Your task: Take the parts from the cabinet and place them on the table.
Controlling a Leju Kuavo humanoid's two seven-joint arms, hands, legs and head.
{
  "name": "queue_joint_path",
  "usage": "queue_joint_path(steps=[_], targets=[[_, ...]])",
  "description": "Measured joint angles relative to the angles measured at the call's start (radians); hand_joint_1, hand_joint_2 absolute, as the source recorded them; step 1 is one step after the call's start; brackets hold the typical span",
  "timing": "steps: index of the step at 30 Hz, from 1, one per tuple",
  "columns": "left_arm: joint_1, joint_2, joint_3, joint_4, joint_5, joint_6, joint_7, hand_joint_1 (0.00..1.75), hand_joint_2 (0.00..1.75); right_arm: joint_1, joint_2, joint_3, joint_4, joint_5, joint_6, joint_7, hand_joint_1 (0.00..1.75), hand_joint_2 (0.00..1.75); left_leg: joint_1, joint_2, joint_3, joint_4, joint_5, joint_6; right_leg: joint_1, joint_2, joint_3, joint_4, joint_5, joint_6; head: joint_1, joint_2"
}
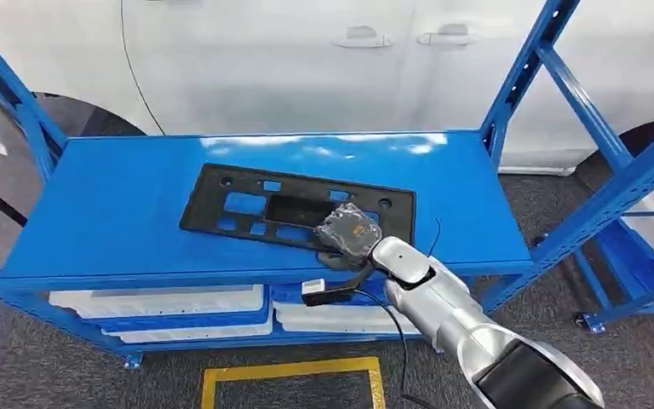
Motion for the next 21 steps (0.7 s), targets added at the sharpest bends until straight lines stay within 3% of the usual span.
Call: queue_joint_path(steps=[2,3,4,5,7,9,11,13,14,17,18,19,20,21], targets=[[0.001,0.0,0.0,0.0,0.0,0.002,0.0,0.0,0.0,0.021,0.0,0.0,-0.027,-0.008,-0.011,-0.003,1.75,1.75,-0.001,0.0,0.0,0.001,-0.003,0.003,0.0,0.0,-0.079,0.142,-0.045,0.005,0.0,0.0],[0.001,0.0,0.0,0.0,0.0,0.003,0.0,0.0,0.0,0.034,0.0,0.0,-0.044,-0.02,-0.013,-0.011,1.75,1.75,-0.001,-0.002,0.001,0.001,-0.004,0.003,0.0,0.0,-0.105,0.172,-0.039,0.005,0.0,0.0],[0.001,0.0,0.0,0.0,0.0,0.004,-0.002,0.0,0.0,0.046,0.0,0.0,-0.061,-0.034,-0.012,-0.021,1.75,1.75,-0.001,-0.004,0.003,0.002,-0.007,0.002,0.0,0.0,-0.103,0.152,-0.012,0.003,0.0,0.0],[0.001,0.0,0.0,0.0,0.0,0.005,-0.005,0.0,0.0,0.054,-0.001,-0.002,-0.086,-0.068,-0.006,-0.042,1.75,1.75,-0.001,-0.005,0.006,0.004,-0.01,0.0,0.0,0.0,-0.081,0.091,0.034,0.0,0.0,0.0],[0.001,0.0,0.0,0.0,0.0,0.007,-0.008,0.0,0.0,0.071,-0.003,-0.008,-0.148,-0.15,0.015,-0.092,1.75,1.75,-0.001,-0.006,0.016,0.005,-0.019,-0.007,0.001,0.0,-0.007,-0.085,0.133,-0.012,0.0,0.0],[0.0,0.0,0.001,0.0,0.0,0.011,-0.008,0.0,0.0,0.09,-0.004,-0.012,-0.219,-0.235,0.047,-0.137,1.75,1.75,-0.008,-0.006,0.012,0.009,-0.023,-0.016,0.01,0.003,0.011,-0.132,0.119,-0.02,0.0,0.0],[0.002,0.0,0.003,0.0,0.0,0.015,-0.011,0.0,0.0,0.113,-0.006,-0.015,-0.291,-0.313,0.082,-0.172,1.75,1.75,-0.006,-0.005,0.016,0.0,-0.024,-0.027,0.012,0.003,0.01,-0.128,0.114,-0.03,0.0,0.0],[0.003,0.001,0.006,0.0,0.0,0.016,-0.014,0.0,0.0,0.13,-0.01,-0.016,-0.367,-0.384,0.114,-0.199,1.75,1.75,-0.007,-0.004,0.02,0.007,-0.036,-0.038,0.0,0.002,0.022,-0.142,0.118,-0.043,0.0,0.0],[0.003,0.001,0.007,0.0,0.0,0.016,-0.014,0.0,0.0,0.132,-0.01,-0.017,-0.398,-0.412,0.126,-0.211,1.75,1.75,-0.006,-0.004,0.008,0.04,-0.059,-0.042,0.001,0.002,0.027,-0.144,0.117,-0.048,0.0,0.0],[0.007,0.002,0.013,0.0,0.0,0.019,-0.015,0.0,0.0,0.157,-0.012,-0.017,-0.493,-0.492,0.171,-0.246,1.75,1.75,-0.005,-0.004,-0.099,0.265,-0.161,-0.049,0.006,0.001,0.031,-0.143,0.112,-0.059,0.0,0.0],[0.009,0.002,0.016,0.0,0.0,0.019,-0.015,0.0,0.0,0.171,-0.013,-0.017,-0.52,-0.508,0.177,-0.25,1.75,1.75,-0.005,-0.004,-0.126,0.313,-0.168,-0.051,0.007,0.001,0.031,-0.142,0.11,-0.061,0.0,0.0],[0.011,0.002,0.019,0.0,0.0,0.019,-0.017,0.0,0.0,0.181,-0.013,-0.017,-0.55,-0.521,0.183,-0.253,1.75,1.75,-0.005,-0.004,-0.126,0.306,-0.146,-0.051,0.008,0.002,0.032,-0.14,0.109,-0.061,0.0,0.0],[0.012,0.003,0.023,0.0,0.0,0.019,-0.017,0.0,0.0,0.185,-0.014,-0.017,-0.569,-0.537,0.195,-0.258,1.75,1.75,-0.005,-0.004,-0.106,0.255,-0.109,-0.049,0.008,0.003,0.033,-0.138,0.106,-0.06,0.0,0.0],[0.012,0.003,0.024,0.0,0.0,0.02,-0.017,0.0,0.0,0.189,-0.016,-0.017,-0.595,-0.561,0.214,-0.264,1.75,1.75,-0.005,-0.004,-0.067,0.169,-0.061,-0.046,0.008,0.005,0.034,-0.134,0.104,-0.059,0.0,0.0]])
